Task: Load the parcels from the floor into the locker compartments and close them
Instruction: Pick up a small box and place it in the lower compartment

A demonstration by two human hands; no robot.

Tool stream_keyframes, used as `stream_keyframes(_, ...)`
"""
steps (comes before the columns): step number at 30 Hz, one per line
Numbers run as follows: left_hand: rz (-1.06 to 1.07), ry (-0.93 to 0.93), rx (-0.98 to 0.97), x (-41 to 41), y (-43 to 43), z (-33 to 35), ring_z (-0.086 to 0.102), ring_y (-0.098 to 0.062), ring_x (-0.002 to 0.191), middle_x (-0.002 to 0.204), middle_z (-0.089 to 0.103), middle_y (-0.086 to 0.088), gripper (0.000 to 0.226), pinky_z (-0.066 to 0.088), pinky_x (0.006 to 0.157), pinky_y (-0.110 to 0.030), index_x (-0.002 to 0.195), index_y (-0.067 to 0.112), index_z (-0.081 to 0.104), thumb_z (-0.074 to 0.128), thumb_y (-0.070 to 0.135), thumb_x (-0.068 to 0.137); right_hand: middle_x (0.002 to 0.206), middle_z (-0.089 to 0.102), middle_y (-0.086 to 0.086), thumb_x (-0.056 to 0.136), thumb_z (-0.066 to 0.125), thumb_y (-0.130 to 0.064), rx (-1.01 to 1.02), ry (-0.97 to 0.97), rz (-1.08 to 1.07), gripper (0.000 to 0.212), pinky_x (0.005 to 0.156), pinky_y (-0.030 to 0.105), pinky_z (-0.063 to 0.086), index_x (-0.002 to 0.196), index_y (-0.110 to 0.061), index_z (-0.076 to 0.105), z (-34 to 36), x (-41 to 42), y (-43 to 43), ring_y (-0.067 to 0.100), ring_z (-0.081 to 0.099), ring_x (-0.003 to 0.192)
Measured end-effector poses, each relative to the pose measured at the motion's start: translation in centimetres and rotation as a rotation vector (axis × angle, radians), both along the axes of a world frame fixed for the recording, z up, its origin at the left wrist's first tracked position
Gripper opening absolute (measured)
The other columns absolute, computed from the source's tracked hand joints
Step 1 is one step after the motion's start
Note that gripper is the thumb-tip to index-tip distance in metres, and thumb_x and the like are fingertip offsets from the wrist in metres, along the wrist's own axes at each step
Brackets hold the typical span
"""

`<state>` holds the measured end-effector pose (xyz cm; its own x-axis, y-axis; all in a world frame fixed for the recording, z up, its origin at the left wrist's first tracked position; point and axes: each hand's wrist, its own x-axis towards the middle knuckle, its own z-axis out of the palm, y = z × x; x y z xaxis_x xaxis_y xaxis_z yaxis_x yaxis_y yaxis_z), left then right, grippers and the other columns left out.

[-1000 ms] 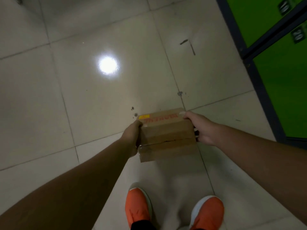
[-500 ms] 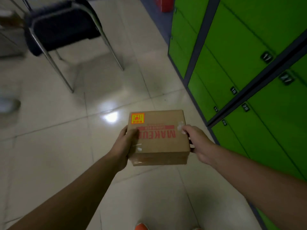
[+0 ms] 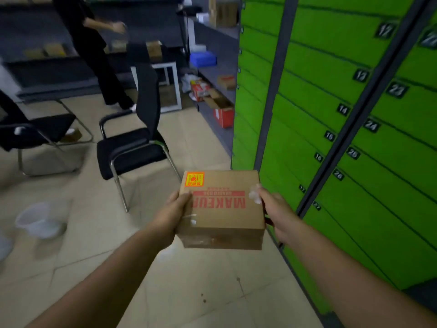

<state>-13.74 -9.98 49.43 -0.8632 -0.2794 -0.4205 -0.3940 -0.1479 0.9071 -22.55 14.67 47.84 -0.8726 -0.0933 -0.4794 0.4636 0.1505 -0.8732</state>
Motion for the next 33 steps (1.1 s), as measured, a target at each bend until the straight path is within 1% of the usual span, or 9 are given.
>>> stream_keyframes(3,-0.010,0.102,-0.034,-0.2,1.5,6.3,0.075,-0.028,0.105,0.111,0.080,-0.003,0.028,0.061,0.085,-0.041,0.134,0.033,0.060,0.050,0.036,0.108,0.116,0.072,0.014,0.089,0.056,-0.069,-0.038,0.110,-0.030,0.069,0.072,0.035,0.053,0.124,-0.010,0.061,7.8,1.3,1.0,0.028,0.070,0.100)
stream_keyframes(8,-0.066,0.211,-0.017,-0.4,5.6,13.6,0.075,-0.030,0.104,0.113,0.078,-0.005,0.027,0.062,0.075,-0.042,0.132,0.036,0.059,0.046,0.036,0.109,0.107,0.063,0.001,0.107,0.043,-0.048,-0.052,0.266,-0.090,0.041,0.074,0.035,0.047,0.113,-0.013,0.062,16.2,3.2,3.8,0.012,0.060,0.092)
stream_keyframes(11,-0.090,0.233,-0.015,-0.6,7.8,16.0,0.073,-0.030,0.105,0.115,0.077,-0.006,0.021,0.063,0.083,-0.048,0.122,0.039,0.061,0.044,0.039,0.109,0.109,0.063,-0.004,0.107,0.042,-0.049,-0.042,0.332,-0.128,0.043,0.090,0.044,0.049,0.115,-0.012,0.063,18.5,3.3,5.7,0.012,0.059,0.096)
stream_keyframes(16,-0.134,0.327,-0.029,-1.5,10.1,18.0,0.073,-0.034,0.109,0.117,0.078,-0.007,0.033,0.058,0.094,-0.058,0.142,0.034,0.053,0.046,0.037,0.110,0.109,0.067,0.001,0.104,0.050,-0.052,-0.095,0.417,-0.164,0.045,0.105,0.055,0.048,0.119,-0.011,0.063,20.6,3.3,8.8,0.026,0.062,0.113)
stream_keyframes(21,-0.177,0.395,-0.035,-2.9,11.5,18.8,0.077,-0.035,0.098,0.111,0.079,-0.005,0.042,0.062,0.067,-0.048,0.151,0.039,0.040,0.047,0.035,0.110,0.115,0.075,0.012,0.089,0.053,-0.075,-0.262,0.415,-0.208,0.066,0.098,0.057,0.052,0.119,-0.019,0.073,21.5,2.6,11.8,0.033,0.070,0.110)
stream_keyframes(26,-0.195,0.302,0.025,-4.0,13.8,20.3,0.075,-0.034,0.101,0.107,0.080,-0.007,0.037,0.063,0.067,-0.051,0.146,0.033,0.050,0.047,0.028,0.110,0.107,0.078,0.017,0.097,0.046,-0.069,-0.314,0.345,-0.302,0.065,0.088,0.064,0.057,0.113,-0.014,0.075,21.8,1.9,13.4,0.039,0.073,0.101)
stream_keyframes(28,-0.196,0.284,0.074,-4.3,14.5,21.0,0.073,-0.035,0.107,0.108,0.079,-0.009,0.039,0.061,0.080,-0.059,0.138,0.027,0.060,0.047,0.046,0.107,0.105,0.076,0.022,0.097,0.053,-0.062,-0.291,0.416,-0.379,0.062,0.085,0.066,0.058,0.115,-0.006,0.070,22.2,1.5,14.2,0.042,0.073,0.096)
stream_keyframes(30,-0.119,0.218,0.201,-4.7,14.9,21.9,0.066,-0.038,0.115,0.117,0.074,-0.014,0.065,0.055,0.090,-0.060,0.126,0.021,0.069,0.041,0.072,0.098,0.088,0.070,0.021,0.102,0.055,-0.046,-0.293,0.545,-0.408,0.047,0.074,0.047,0.059,0.108,-0.001,0.065,22.8,1.8,15.0,0.034,0.069,0.077)
stream_keyframes(33,-0.080,0.043,0.414,-5.9,15.2,23.2,0.067,-0.043,0.111,0.120,0.074,-0.023,0.094,0.049,0.080,-0.061,0.123,0.015,0.071,0.031,0.091,0.085,0.073,0.067,0.006,0.105,0.050,-0.037,-0.300,0.674,-0.332,0.032,0.069,0.039,0.051,0.092,-0.010,0.062,23.2,2.8,15.8,0.022,0.065,0.067)
